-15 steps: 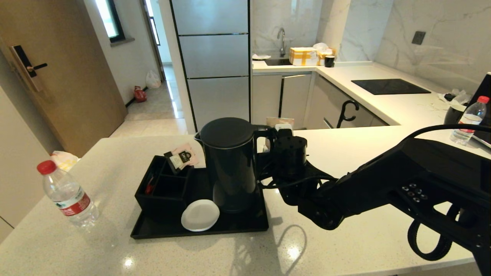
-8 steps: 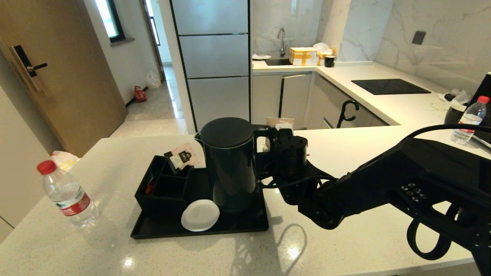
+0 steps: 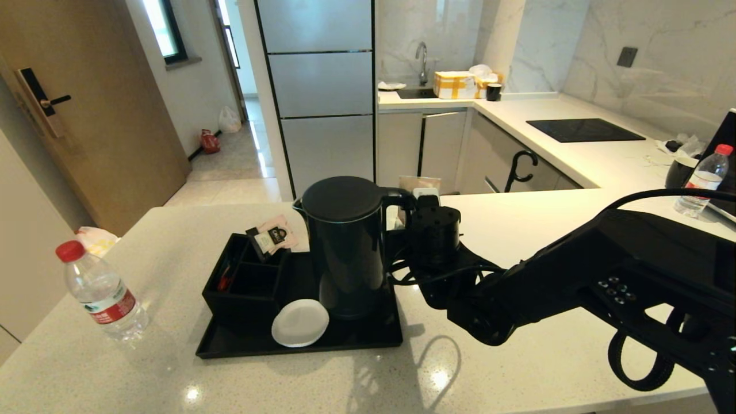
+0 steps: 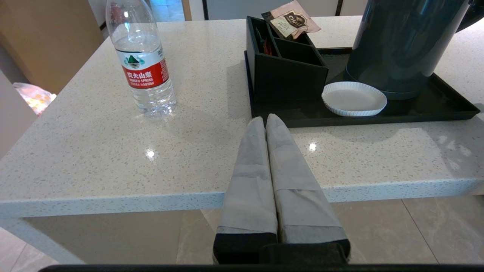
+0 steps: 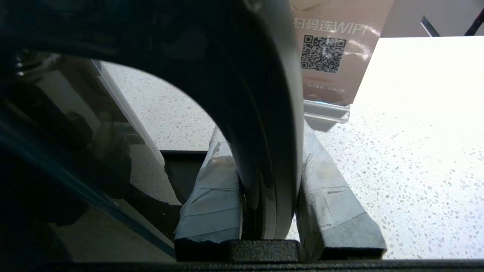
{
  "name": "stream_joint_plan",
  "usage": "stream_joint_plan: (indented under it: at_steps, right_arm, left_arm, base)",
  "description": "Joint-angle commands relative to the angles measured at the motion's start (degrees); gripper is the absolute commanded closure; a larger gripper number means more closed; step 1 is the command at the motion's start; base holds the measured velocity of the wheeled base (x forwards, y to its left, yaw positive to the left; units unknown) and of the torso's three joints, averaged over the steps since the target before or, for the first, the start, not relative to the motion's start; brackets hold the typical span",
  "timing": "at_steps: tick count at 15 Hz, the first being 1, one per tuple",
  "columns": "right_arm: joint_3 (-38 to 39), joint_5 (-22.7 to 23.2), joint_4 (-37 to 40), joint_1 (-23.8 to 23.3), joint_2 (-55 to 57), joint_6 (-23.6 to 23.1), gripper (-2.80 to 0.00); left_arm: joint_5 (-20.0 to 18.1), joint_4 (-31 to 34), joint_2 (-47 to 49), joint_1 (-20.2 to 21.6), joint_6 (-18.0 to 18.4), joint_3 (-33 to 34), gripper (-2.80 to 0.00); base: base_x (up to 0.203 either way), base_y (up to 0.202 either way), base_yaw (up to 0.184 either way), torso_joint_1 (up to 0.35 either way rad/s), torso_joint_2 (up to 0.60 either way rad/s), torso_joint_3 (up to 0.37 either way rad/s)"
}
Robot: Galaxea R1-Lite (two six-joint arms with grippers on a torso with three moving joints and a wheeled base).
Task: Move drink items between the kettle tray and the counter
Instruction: Return the kettle to its original position
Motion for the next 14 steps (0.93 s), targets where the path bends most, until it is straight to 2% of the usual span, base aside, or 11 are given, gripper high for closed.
stream_joint_plan:
  at_steps: [1,2,9,14]
  right_arm:
    - [0.04,-0.40,-0.11,-0.39,0.85,-0.08,0.00]
    - [-0.03,-0.40,-0.19,-0.47,1.09,-0.08,-2.80]
    - [1.89,-0.31,-0.99,-0.65,-0.82,0.18,-2.80]
    - [8.26,0.50,-3.40,-0.65,-5.73,0.46,-2.80]
  left_arm:
    - [0.00,-0.06,-0.02,0.01,0.02,0.01,0.00]
    - [0.00,0.02,-0.11,0.01,0.02,0.01,0.00]
    - [0.00,-0.06,-0.11,0.01,0.02,0.01,0.00]
    - [0.00,0.02,-0.02,0.01,0.02,0.01,0.00]
  base:
    - [0.000,0.000,0.000,0.000,0.00,0.000]
    - [0.000,0.000,0.000,0.000,0.00,0.000]
    - [0.000,0.000,0.000,0.000,0.00,0.000]
    - [0.000,0.000,0.000,0.000,0.00,0.000]
